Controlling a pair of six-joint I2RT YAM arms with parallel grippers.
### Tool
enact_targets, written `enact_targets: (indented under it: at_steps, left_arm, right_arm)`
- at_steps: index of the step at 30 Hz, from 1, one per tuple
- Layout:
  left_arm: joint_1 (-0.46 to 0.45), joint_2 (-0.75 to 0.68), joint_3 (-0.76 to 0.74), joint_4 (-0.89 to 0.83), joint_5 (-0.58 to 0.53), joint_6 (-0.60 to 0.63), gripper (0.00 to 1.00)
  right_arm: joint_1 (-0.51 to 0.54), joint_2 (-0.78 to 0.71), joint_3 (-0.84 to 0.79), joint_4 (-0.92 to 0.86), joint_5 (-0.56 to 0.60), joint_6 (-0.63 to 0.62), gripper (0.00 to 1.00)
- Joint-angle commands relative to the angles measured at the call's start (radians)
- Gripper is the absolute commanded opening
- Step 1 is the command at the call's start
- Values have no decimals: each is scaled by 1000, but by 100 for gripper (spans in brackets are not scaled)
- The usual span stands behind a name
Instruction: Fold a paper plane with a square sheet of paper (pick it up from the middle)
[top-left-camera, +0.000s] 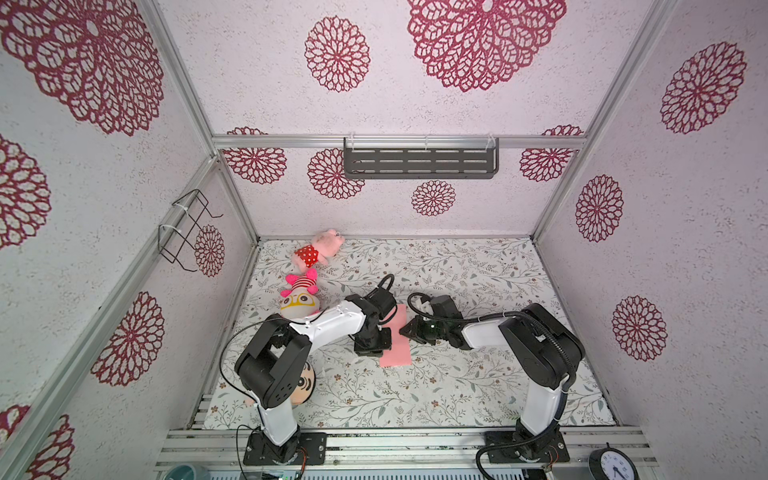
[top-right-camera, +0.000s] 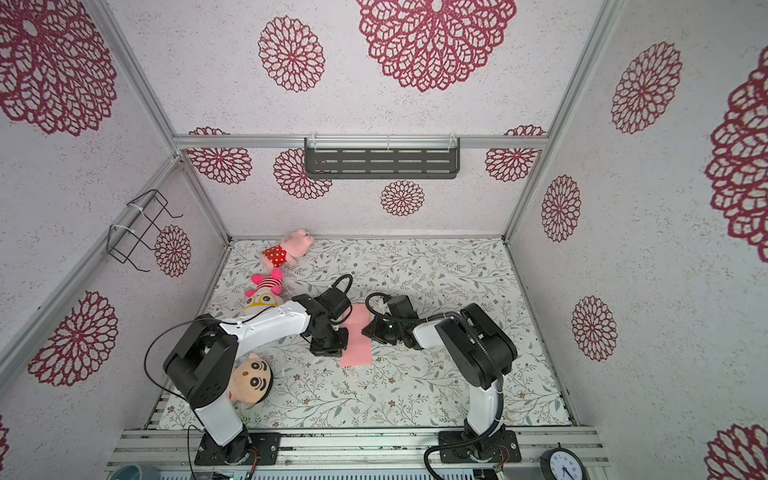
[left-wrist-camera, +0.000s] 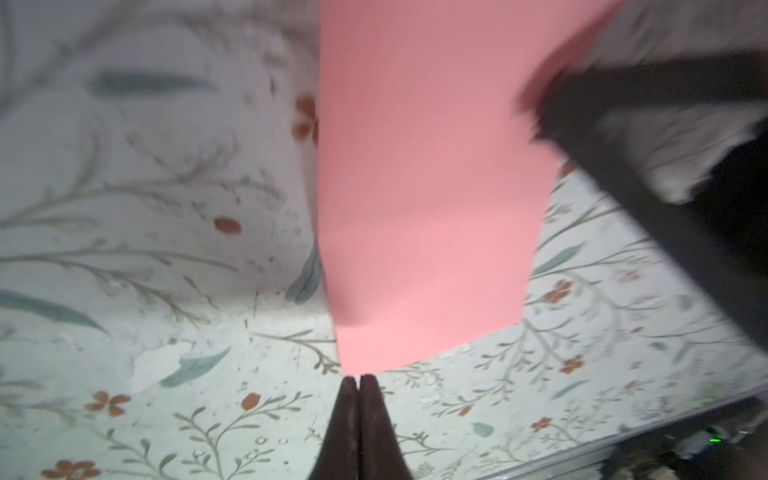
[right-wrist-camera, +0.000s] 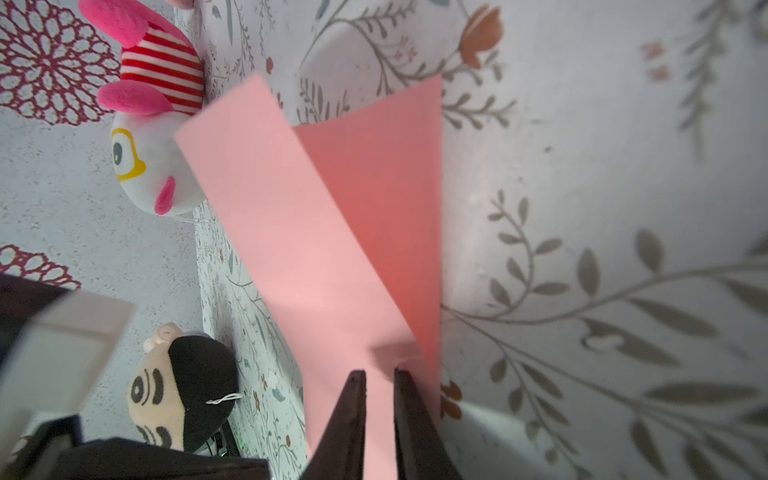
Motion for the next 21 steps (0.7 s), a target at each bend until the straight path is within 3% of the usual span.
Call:
enact_targets:
  at_steps: [1, 4, 11, 21]
  left_arm:
    - [72, -1, 17, 119, 86, 17, 6]
    - [110, 61, 45, 155, 135, 35, 5]
    - [135, 147, 123, 157, 110, 96, 5]
    - [136, 189, 85, 175, 73, 98, 5]
  right_arm:
    - [0, 97, -55, -247, 131, 4, 19]
    - [0, 95, -52, -265, 134, -7, 19]
    - [0, 90, -57, -263, 134, -6, 19]
    - [0, 91, -64, -261, 135, -6, 19]
